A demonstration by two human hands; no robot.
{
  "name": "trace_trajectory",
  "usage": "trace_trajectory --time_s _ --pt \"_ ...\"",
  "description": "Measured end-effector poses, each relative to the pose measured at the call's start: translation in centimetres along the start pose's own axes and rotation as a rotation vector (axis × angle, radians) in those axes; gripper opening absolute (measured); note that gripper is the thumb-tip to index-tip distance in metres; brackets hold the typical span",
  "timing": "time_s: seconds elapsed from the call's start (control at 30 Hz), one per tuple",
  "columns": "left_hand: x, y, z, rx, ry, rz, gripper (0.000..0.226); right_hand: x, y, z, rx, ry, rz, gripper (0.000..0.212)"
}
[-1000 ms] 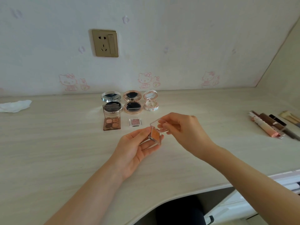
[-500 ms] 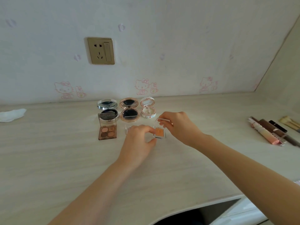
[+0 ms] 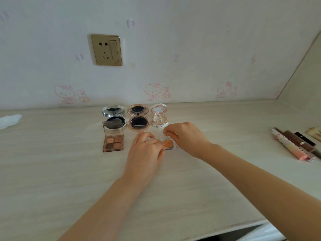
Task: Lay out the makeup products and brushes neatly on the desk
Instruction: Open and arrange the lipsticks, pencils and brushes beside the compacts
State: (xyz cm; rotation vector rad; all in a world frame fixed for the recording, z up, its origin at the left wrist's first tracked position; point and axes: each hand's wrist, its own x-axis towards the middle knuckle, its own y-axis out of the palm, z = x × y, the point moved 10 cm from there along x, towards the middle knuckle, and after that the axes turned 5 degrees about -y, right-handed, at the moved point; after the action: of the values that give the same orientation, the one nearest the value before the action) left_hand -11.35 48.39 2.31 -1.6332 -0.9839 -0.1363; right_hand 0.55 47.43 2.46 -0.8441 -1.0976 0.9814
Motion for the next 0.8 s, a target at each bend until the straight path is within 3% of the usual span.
trace_trajectory --time_s 0.6,0.7,0.8 --pt "0.4 0.3 0.4 0.026 0.018 0.004 0.007 1.4 0.6 -0.2 0.109 0.002 0.004 0.029" --pt "0.4 0.4 0.5 0.033 0.017 0.016 0.007 0.2 -0.1 -0.6 0.100 0.038 -0.074 0.044" --pt "0.4 0.5 0.7 0.052 0.015 0.006 0.009 -2.1 -0.5 -1.3 0.133 0.110 -0.143 0.040"
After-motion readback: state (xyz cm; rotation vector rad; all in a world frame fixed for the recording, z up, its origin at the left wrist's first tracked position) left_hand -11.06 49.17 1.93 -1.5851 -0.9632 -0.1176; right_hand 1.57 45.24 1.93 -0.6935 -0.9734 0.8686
